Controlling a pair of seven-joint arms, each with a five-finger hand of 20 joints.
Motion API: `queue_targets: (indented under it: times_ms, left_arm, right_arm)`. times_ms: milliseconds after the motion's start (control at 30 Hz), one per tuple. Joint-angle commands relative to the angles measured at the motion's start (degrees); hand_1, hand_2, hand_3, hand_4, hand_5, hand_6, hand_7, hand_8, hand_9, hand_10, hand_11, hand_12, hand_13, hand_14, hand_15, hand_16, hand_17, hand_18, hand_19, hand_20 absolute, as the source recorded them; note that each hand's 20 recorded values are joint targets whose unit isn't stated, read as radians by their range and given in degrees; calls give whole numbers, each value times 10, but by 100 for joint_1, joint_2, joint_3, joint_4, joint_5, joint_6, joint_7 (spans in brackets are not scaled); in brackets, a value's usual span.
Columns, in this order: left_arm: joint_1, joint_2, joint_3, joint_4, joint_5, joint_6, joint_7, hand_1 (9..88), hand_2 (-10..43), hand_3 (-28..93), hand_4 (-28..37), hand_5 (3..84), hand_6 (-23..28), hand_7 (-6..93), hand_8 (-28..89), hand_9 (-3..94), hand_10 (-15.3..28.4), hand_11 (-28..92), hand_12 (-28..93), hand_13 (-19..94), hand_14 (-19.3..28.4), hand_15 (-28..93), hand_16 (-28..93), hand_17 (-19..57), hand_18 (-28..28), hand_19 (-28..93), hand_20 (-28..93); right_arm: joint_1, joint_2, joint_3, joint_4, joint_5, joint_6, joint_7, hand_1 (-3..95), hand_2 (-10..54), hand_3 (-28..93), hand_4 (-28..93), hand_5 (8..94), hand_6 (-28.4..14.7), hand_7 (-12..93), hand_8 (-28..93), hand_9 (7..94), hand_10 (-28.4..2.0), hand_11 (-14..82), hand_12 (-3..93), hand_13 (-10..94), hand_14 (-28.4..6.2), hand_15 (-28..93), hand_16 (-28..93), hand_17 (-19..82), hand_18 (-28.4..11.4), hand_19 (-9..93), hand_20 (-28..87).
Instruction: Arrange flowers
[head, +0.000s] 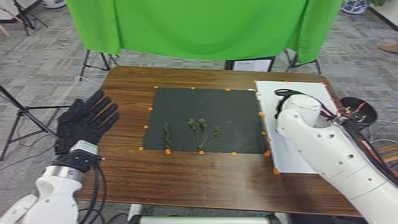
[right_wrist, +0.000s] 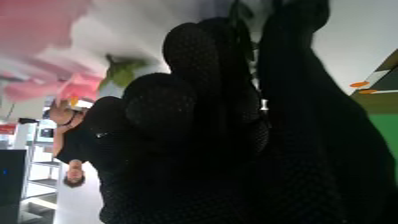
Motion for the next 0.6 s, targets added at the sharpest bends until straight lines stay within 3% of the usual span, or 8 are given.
queue_targets:
  times_ms: [33, 133, 367, 433, 500, 567, 600]
  left_arm:
    - [64, -78, -34, -8, 38, -82, -90, 263, 132, 737, -283, 407, 88, 90, -71, 319, 148, 154, 105, 207, 154, 272, -64, -46, 122, 282, 77]
    - [61, -85, -18, -8, 29, -78, -76, 263, 132, 737, -283, 406, 88, 89, -71, 318, 148, 153, 105, 207, 154, 272, -63, -47, 123, 283, 77]
    - [135, -71, -49, -18, -17, -87, -22, 262, 131, 738, -283, 406, 88, 87, -71, 318, 149, 154, 105, 207, 155, 273, -63, -48, 123, 285, 77]
    - [194, -50, -79, -30, -145, -108, 22, 262, 131, 738, -283, 404, 86, 86, -72, 319, 149, 154, 105, 207, 154, 274, -63, -48, 123, 285, 77]
    - [200, -56, -81, -20, -66, -89, -3, 262, 131, 739, -283, 403, 85, 84, -73, 318, 149, 154, 104, 207, 154, 274, -63, -48, 123, 285, 77]
    - [194, -43, -64, -20, -136, -111, 19, 262, 131, 738, -283, 402, 85, 83, -73, 318, 148, 152, 104, 207, 154, 273, -64, -49, 124, 285, 77]
    - [193, -50, -72, -18, -109, -111, 5, 262, 131, 738, -283, 402, 85, 82, -73, 319, 148, 153, 104, 207, 154, 273, -64, -49, 124, 286, 77]
  right_arm:
    - [-488, 86, -50, -61, -207, 369, -393, 541, -84, 695, -280, 737, -16, 378, 182, 816, -131, 338, 398, 790, -98, 605, 368, 520, -203, 931, 366]
    - [-549, 171, -91, -157, -220, 855, -470, 516, -94, 739, -223, 730, -24, 407, 184, 840, -118, 240, 414, 823, -74, 510, 348, 534, -184, 931, 275]
    - [-784, 417, 28, -597, -284, 2194, -600, 471, -95, 776, -102, 748, -37, 451, 188, 890, -98, 190, 415, 891, -51, 427, 343, 599, -164, 926, 232]
    - [-755, 451, 22, -684, -314, 2516, -602, 468, -95, 776, -84, 757, -38, 451, 187, 908, -104, 179, 387, 923, -50, 385, 344, 626, -157, 927, 204]
    - [-750, 503, 54, -828, -361, 2734, -605, 470, -95, 778, -79, 766, -44, 448, 186, 915, -106, 176, 375, 933, -49, 373, 343, 638, -152, 930, 192]
    - [-766, 531, 134, -991, -387, 2783, -613, 470, -95, 780, -77, 768, -46, 446, 189, 917, -106, 173, 375, 935, -50, 373, 346, 641, -151, 931, 191]
    - [-767, 560, 153, -1076, -364, 2773, -634, 472, -95, 780, -77, 769, -47, 445, 191, 918, -105, 172, 375, 935, -50, 375, 347, 641, -151, 931, 190]
